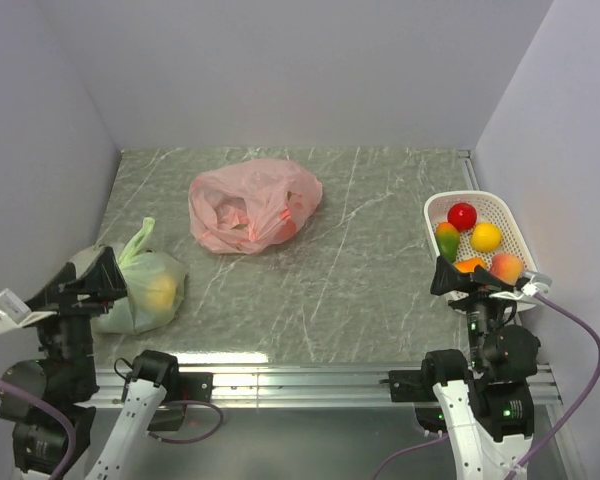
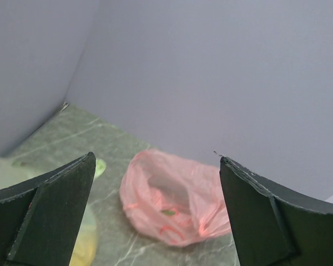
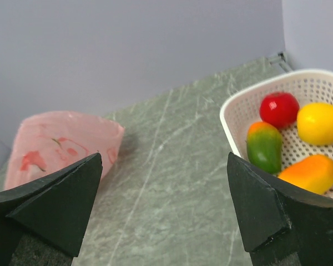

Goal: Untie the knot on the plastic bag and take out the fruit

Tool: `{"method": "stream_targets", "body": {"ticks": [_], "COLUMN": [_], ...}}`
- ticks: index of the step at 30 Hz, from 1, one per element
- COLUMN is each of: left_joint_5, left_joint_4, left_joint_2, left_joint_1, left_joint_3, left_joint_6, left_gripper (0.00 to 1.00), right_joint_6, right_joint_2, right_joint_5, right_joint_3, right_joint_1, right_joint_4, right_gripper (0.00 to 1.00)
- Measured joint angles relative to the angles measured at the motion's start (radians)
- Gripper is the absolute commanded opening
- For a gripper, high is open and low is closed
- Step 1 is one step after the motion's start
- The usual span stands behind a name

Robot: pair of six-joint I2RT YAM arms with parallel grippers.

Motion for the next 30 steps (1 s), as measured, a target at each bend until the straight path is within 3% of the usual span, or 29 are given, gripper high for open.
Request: {"method": "stream_targets", "body": {"ticks": [6, 30], "left_joint_5": [-0.013, -0.013], "left_joint_4": [-0.076, -0.001], "left_joint_2": [-0.141, -0.141], "left_joint_1": [-0.006, -0.006], "left_joint_3": [-0.143, -0.255], "left_joint_6": [-0.012, -0.045], "left_gripper": [0.99, 0.99], "right_joint_6": [-0.004, -0.002], "right_joint_2": [0.0, 0.0], "right_joint_5": [0.031, 0.045], "right_joint_3": [-0.054, -0.068], "right_joint_1": [0.001, 0.001], "right_joint_4": [-0.013, -0.012], "right_gripper": [1.0, 1.0]}}
